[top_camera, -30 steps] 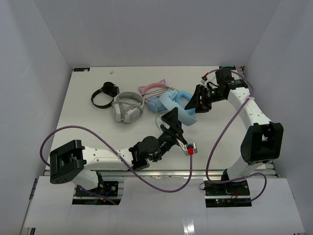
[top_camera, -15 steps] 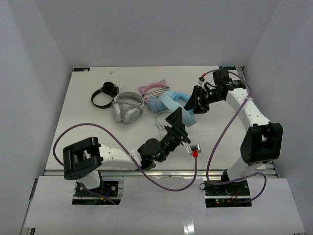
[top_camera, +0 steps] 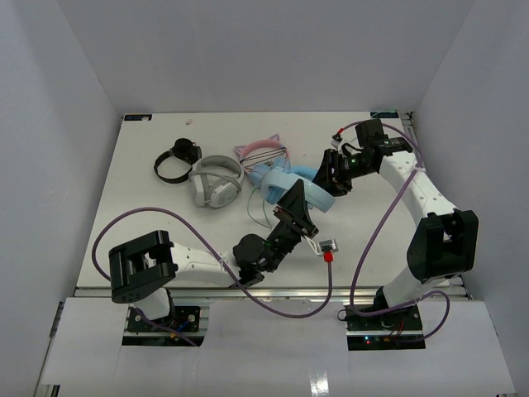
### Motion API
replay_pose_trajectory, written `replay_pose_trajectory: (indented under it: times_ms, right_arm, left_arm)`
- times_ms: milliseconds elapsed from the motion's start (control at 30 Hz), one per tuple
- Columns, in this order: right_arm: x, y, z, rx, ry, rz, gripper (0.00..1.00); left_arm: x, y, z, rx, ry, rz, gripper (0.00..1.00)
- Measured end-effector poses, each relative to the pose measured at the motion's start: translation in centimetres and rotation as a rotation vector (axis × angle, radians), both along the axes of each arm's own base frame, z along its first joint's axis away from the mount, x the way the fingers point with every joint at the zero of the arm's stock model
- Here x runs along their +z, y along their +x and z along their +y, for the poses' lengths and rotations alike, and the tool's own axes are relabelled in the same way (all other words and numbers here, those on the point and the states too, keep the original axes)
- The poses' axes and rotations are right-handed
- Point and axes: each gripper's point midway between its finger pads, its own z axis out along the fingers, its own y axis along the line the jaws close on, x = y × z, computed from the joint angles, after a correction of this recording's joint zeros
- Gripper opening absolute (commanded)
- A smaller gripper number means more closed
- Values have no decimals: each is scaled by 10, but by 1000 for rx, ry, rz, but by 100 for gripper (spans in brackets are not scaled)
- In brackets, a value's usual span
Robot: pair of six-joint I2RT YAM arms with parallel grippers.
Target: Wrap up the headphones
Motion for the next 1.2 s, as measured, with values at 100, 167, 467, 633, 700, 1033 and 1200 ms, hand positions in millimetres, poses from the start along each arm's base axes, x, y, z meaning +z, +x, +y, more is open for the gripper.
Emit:
replay_pose_trajectory:
  times_ms: [100, 167, 467, 633, 700, 1033, 1200]
  right_arm:
    - [0, 0, 1, 2, 1, 0, 27]
    - [0, -1, 1, 4, 1, 0, 35]
    - [6, 13, -2, -43, -45, -41, 74]
    - [25, 39, -9, -107, -96, -183, 86]
    - [31, 45, -14, -138, -119, -238, 88]
    - [59, 62, -44, -286, -248, -450, 88]
    - [81, 67, -70, -399, -332, -587, 87]
  left_arm:
    - [-1, -1, 2, -1, -9, 1, 0]
    - [-1, -1, 3, -2, -18, 5, 0]
    - [-11, 8, 20, 42, -108, 117, 0]
    - [-14, 19, 33, 109, -198, 244, 0]
    - [-15, 22, 34, 126, -230, 304, 0]
    - [-9, 40, 62, 207, -499, 646, 0]
    - [-13, 56, 81, 265, -633, 830, 0]
